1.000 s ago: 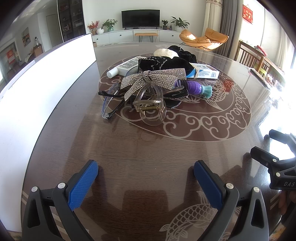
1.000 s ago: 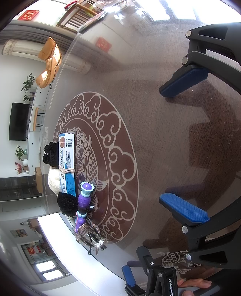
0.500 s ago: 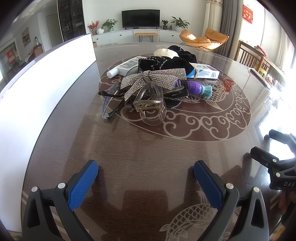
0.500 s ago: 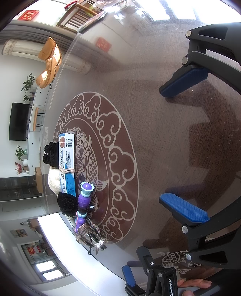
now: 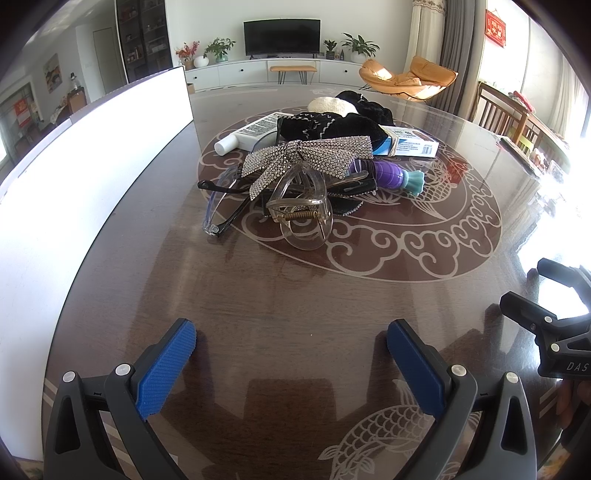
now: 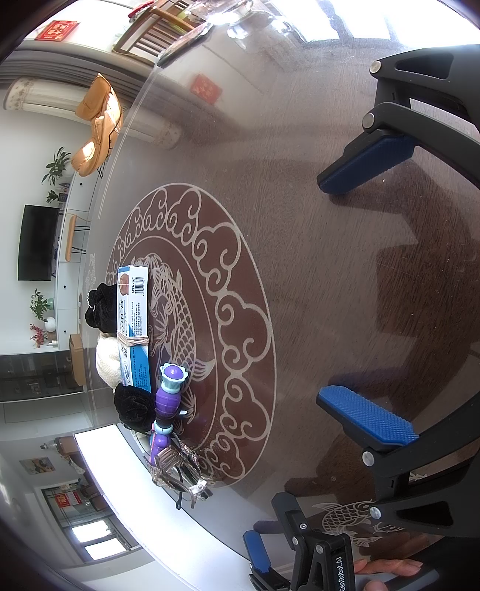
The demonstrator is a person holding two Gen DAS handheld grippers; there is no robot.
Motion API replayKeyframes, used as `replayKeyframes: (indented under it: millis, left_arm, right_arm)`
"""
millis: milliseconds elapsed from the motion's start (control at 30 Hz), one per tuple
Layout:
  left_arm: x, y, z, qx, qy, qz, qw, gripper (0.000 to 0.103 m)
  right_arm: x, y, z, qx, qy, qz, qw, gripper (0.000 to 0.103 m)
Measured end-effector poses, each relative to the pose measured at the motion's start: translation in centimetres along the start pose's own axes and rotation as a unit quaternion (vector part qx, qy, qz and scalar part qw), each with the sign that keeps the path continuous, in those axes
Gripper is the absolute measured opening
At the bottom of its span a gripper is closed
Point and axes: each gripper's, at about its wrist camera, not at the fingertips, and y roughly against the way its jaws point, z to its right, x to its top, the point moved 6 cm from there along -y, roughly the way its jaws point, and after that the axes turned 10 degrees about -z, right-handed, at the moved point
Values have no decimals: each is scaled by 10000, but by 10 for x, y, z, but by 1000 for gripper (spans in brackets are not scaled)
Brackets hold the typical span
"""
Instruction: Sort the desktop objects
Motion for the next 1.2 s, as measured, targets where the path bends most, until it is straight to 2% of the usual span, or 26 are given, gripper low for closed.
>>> replayKeyframes:
  millis: [467,833,933,1100,1200]
  left_arm:
    - [0,-2,-33,336,762,-26,9965,103]
    - [0,-3,-32,346,776,-18,9964,103]
    - [1,-4,-32,355,789,-13,9963,103]
    - [2,-4,-32,352,785,-15,9963,103]
    - [2,-5,-32,343,773,-13,9964,103]
  right_arm:
    - [0,0,0,0,-4,-5,10000,103]
    - [3,-2,0,-22,10,-73,10000,103]
    - [28,-10,-5,-170,189,-265,9993,103]
    - [97,-13,-30,-417,398,92,9983,103]
    - [132,-24,-41,-431,309,129,9985,103]
